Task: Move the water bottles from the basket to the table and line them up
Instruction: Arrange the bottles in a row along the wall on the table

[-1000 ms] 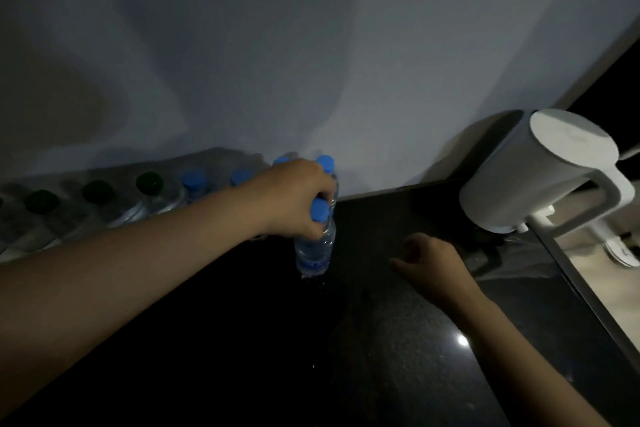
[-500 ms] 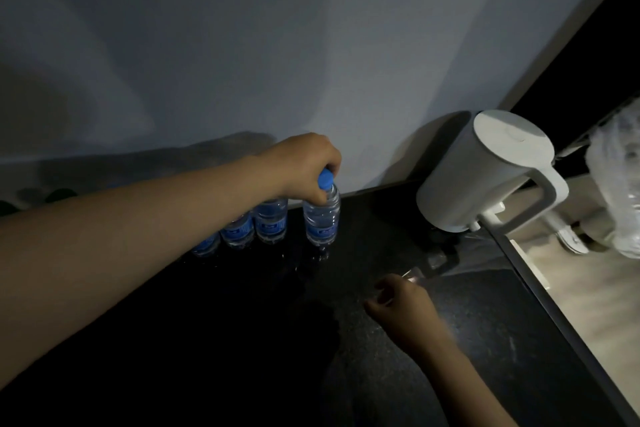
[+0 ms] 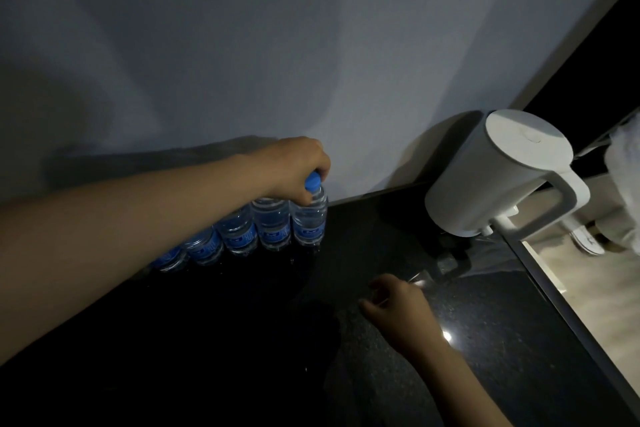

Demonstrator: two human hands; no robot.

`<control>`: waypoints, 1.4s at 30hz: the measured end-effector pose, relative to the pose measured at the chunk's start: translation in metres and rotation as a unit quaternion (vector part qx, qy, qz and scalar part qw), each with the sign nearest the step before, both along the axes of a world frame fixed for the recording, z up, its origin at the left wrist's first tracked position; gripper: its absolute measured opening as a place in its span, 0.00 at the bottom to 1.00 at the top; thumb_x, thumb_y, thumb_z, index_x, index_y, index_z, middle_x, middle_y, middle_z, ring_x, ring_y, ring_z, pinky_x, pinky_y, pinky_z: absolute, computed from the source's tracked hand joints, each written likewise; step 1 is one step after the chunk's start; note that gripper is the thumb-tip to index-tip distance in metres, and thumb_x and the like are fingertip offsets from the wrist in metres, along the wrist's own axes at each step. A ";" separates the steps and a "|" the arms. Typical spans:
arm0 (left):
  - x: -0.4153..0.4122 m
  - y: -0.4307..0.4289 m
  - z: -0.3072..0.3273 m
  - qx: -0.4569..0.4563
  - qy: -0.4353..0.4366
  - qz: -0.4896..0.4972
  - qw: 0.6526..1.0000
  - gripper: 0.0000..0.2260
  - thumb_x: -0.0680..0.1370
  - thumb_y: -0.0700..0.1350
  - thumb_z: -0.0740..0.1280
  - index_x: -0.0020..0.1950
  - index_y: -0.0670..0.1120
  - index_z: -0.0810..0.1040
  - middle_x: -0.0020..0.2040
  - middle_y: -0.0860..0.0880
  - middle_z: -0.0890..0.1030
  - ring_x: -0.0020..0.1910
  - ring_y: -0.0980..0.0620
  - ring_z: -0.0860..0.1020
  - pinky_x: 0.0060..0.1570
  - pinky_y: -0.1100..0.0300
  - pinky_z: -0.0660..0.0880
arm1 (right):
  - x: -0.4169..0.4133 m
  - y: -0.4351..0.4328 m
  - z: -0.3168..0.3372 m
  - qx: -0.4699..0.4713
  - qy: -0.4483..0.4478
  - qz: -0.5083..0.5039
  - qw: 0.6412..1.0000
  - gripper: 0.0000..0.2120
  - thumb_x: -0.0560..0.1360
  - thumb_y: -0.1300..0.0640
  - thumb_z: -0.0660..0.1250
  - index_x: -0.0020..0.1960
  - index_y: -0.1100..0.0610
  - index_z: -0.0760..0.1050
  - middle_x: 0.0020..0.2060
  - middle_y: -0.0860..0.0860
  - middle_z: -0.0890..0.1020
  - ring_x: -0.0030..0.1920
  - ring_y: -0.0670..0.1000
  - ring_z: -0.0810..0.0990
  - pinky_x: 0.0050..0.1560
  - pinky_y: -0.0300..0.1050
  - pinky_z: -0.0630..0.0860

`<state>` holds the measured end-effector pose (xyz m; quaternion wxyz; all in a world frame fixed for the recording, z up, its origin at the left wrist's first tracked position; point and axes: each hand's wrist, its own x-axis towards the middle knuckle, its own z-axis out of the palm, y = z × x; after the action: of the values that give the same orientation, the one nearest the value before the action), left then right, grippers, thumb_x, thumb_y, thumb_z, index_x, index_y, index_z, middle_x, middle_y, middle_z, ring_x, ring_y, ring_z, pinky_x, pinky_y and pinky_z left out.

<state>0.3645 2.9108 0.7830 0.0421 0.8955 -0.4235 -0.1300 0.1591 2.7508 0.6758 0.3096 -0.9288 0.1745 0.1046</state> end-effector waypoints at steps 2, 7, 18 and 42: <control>0.001 -0.002 -0.002 -0.001 -0.003 -0.005 1.000 0.12 0.70 0.46 0.73 0.51 0.49 0.78 0.48 0.52 0.72 0.46 0.53 0.73 0.38 0.63 0.66 | -0.001 0.000 -0.001 0.004 0.004 0.001 1.000 0.16 0.74 0.52 0.69 0.60 0.55 0.75 0.49 0.50 0.80 0.47 0.46 0.80 0.48 0.41 0.79; 0.003 -0.009 -0.004 -0.007 -0.008 -0.009 1.000 0.12 0.70 0.45 0.72 0.52 0.49 0.78 0.50 0.51 0.73 0.48 0.52 0.73 0.42 0.60 0.67 | -0.003 -0.003 -0.003 0.006 0.006 -0.003 1.000 0.14 0.74 0.52 0.69 0.58 0.54 0.75 0.47 0.49 0.80 0.45 0.45 0.79 0.48 0.42 0.80; 0.006 -0.011 -0.008 0.016 -0.006 -0.011 1.000 0.12 0.70 0.45 0.73 0.52 0.49 0.78 0.49 0.52 0.73 0.48 0.51 0.74 0.41 0.60 0.70 | -0.006 -0.006 -0.006 -0.004 0.010 -0.010 1.000 0.13 0.73 0.50 0.70 0.55 0.54 0.76 0.43 0.48 0.80 0.42 0.45 0.80 0.41 0.38 0.76; 0.004 -0.005 -0.014 -0.037 0.008 0.064 0.997 0.16 0.74 0.41 0.69 0.62 0.45 0.76 0.58 0.47 0.73 0.50 0.50 0.72 0.47 0.60 0.67 | -0.003 0.002 0.000 0.008 0.002 -0.005 1.000 0.13 0.73 0.51 0.70 0.56 0.54 0.75 0.44 0.48 0.80 0.42 0.44 0.79 0.42 0.38 0.78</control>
<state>0.3682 2.9057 0.7688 0.0864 0.9177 -0.3692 -0.1182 0.1559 2.7527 0.6762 0.3176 -0.9251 0.1791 0.1060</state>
